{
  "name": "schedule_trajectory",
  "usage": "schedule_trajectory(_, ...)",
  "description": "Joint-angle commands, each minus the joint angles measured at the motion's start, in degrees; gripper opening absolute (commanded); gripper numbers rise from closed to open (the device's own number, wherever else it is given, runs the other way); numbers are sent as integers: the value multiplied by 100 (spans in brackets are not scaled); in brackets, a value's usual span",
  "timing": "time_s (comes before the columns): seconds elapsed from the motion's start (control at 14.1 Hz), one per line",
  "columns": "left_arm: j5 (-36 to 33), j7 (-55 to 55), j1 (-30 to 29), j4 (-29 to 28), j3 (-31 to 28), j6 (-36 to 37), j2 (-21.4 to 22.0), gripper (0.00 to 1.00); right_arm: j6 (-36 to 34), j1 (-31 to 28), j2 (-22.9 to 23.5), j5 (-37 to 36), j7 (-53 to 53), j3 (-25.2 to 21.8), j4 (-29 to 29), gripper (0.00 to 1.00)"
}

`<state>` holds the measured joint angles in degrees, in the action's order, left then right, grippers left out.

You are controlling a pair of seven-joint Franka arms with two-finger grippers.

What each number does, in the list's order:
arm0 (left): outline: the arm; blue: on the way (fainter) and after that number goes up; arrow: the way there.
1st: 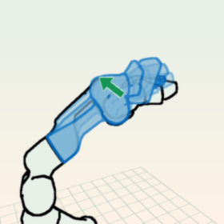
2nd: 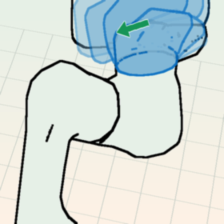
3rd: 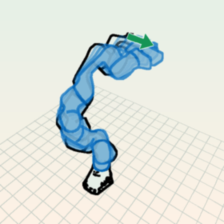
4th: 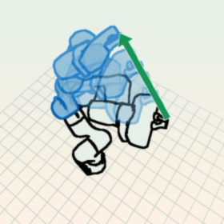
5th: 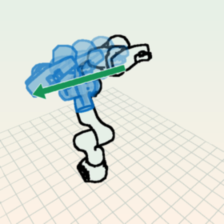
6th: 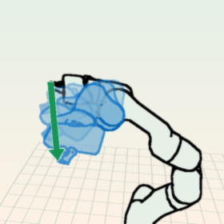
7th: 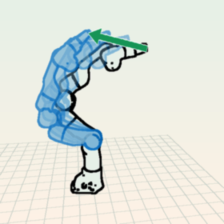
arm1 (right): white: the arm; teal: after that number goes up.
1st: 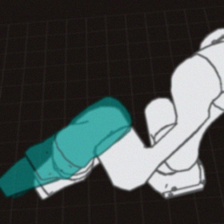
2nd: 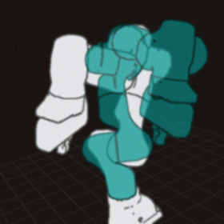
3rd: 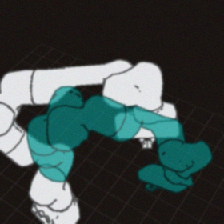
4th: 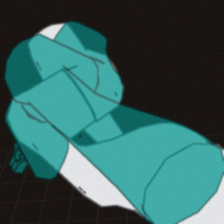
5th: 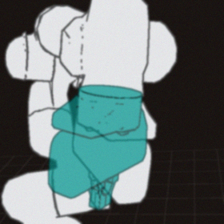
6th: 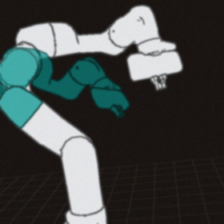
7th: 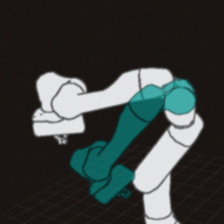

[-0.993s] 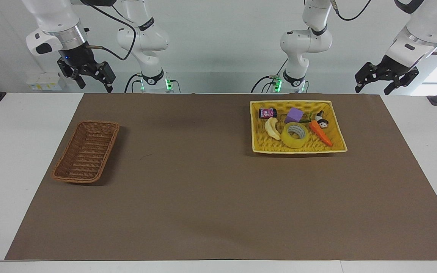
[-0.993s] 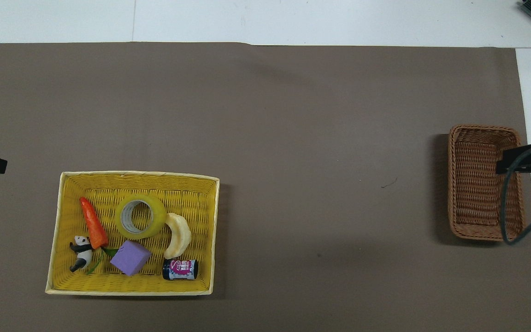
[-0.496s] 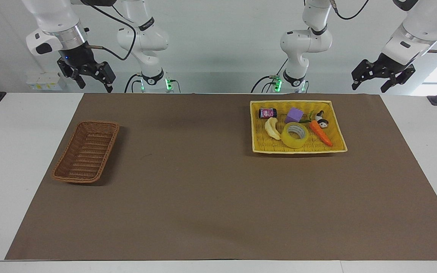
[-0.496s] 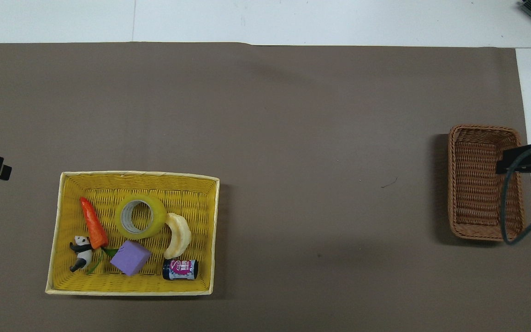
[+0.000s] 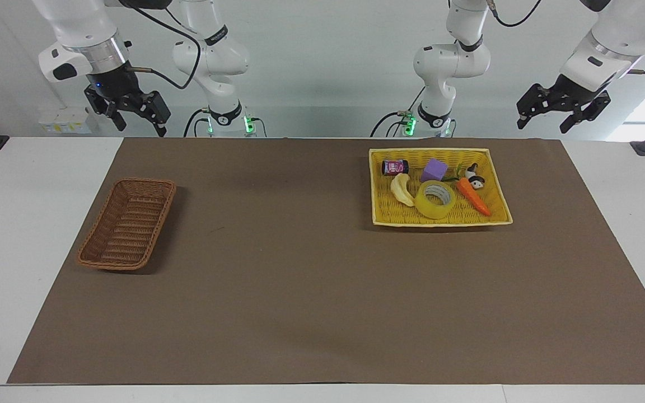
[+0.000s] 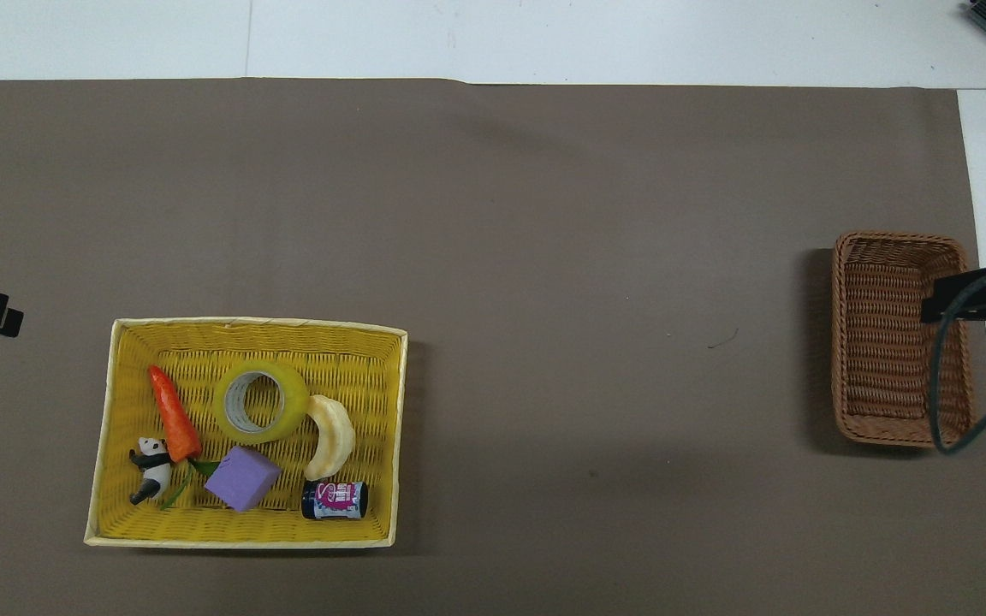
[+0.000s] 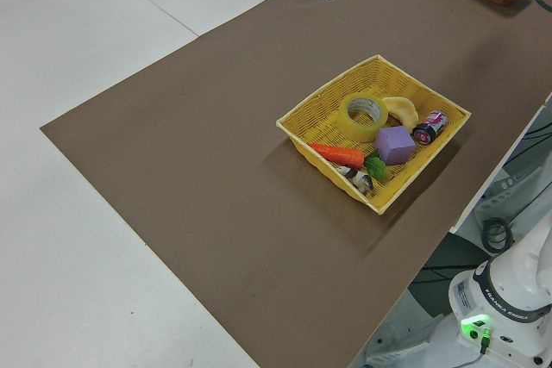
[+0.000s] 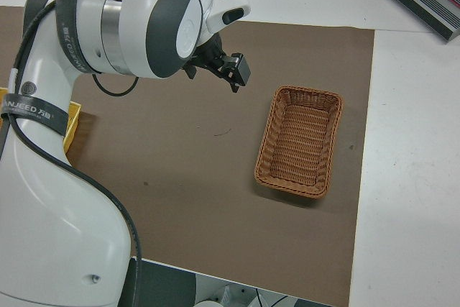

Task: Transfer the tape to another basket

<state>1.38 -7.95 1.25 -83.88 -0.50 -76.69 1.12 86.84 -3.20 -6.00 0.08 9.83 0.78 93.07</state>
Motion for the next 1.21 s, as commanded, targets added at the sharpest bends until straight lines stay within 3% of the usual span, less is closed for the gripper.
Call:
schedule_trajectory(0.0,-6,-171,-10,-506,-64,-248,327,100,69,-22,-50,106,-139,-16,63,100)
schedule_trajectory(0.28,143,-1294,-282,-918,-100,-600,310,100,69,-22,-50,106,-139,-16,63,100)
schedule_trajectory(0.57,801,-2007,-713,-1639,-100,-1277,283,100,69,-22,-50,106,-139,-16,63,100)
schedule_trajectory(1.13,1453,-2317,-406,-3509,-82,-2831,449,100,69,-22,-50,98,-139,-16,63,100)
